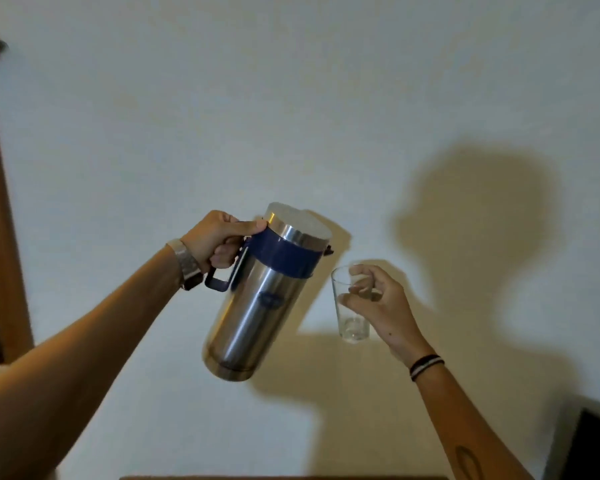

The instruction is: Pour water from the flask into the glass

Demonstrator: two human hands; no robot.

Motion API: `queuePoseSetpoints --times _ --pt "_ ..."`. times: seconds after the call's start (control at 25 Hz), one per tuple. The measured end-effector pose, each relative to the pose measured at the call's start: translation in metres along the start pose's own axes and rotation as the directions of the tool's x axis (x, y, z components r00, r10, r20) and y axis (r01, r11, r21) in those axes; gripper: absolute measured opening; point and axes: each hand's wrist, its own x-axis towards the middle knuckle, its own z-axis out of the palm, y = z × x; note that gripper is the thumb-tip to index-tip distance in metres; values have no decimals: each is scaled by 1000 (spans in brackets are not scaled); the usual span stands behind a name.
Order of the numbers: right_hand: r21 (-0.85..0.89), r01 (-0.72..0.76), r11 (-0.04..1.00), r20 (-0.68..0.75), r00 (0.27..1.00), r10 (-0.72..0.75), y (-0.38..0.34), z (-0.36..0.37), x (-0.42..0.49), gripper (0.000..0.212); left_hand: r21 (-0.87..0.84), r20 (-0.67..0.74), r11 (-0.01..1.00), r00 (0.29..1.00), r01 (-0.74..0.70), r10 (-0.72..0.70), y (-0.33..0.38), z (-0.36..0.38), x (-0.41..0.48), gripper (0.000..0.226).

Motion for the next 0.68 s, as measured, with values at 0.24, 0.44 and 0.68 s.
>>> queuePoseSetpoints --times 0.24,0.44,0.68 --pt "72 23 997 69 997 -28 -56 -18 10 48 423 270 906 949 37 -164 125 11 46 67" --pt "108 -14 994 131 991 0 -75 -24 7 61 681 319 732 896 10 -309 175 35 53 66" --pt "85 -60 995 176 983 44 -75 -17 10 38 825 282 565 858 11 -429 210 60 43 73"
